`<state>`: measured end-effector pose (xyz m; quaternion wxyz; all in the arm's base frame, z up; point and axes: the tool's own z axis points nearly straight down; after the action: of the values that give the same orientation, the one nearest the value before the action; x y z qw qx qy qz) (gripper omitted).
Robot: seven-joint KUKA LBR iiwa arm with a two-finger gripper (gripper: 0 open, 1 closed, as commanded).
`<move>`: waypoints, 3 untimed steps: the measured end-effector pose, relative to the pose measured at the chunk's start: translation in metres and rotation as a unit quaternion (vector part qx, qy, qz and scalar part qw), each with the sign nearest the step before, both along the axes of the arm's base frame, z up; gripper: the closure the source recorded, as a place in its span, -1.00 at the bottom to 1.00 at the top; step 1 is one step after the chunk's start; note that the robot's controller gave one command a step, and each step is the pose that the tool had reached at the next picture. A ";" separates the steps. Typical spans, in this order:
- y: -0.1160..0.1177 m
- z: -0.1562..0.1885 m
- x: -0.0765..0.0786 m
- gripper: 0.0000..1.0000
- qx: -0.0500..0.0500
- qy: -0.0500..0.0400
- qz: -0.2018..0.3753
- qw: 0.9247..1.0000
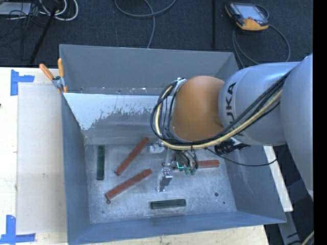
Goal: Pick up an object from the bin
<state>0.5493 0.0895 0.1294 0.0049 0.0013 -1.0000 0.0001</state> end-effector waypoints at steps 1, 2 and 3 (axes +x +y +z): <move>0.000 0.004 0.002 -1.00 0.000 -0.004 -0.001 1.000; 0.030 -0.054 -0.001 1.00 0.002 -0.009 0.090 0.996; 0.030 -0.054 -0.001 1.00 0.002 -0.009 0.089 0.996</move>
Offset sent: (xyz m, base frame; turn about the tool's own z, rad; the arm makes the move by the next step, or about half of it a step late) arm -0.0047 0.0293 -0.0594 -0.1823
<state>0.5485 0.1195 0.0755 -0.0039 0.0906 -0.9959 -0.0010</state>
